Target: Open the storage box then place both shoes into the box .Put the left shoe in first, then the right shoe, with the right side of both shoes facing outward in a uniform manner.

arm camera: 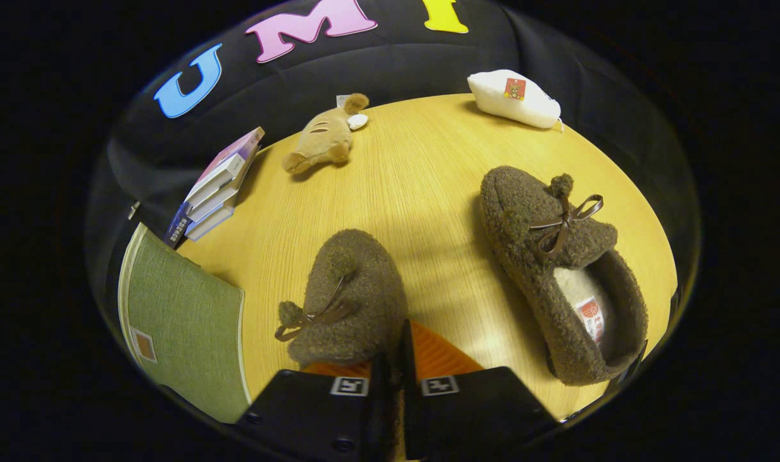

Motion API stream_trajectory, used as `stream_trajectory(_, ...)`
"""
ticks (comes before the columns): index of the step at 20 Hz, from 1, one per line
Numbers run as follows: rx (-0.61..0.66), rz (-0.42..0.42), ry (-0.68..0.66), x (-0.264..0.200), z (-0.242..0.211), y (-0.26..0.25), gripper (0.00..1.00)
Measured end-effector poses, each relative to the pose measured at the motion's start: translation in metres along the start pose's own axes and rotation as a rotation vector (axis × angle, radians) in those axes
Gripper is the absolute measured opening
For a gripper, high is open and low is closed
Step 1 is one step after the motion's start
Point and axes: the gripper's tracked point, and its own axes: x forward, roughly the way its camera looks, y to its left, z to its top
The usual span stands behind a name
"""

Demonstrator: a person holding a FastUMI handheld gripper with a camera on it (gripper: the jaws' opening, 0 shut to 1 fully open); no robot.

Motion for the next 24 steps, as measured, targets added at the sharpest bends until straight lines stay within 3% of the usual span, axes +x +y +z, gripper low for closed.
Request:
stream_trajectory(2, 0.016, 0.005, 0.014, -0.001, -0.002, 0.0, 0.07)
stream_trajectory(7, 0.078, 0.019, -0.01, -0.036, 0.014, 0.014, 0.07)
stream_trajectory(13, 0.103, 0.06, -0.075, -0.115, 0.057, 0.053, 0.07)
stream_trajectory(19, 0.087, 0.152, -0.138, -0.169, 0.086, 0.131, 0.07)
stream_trajectory(24, 0.078, 0.233, -0.103, -0.182, 0.073, 0.21, 0.07)
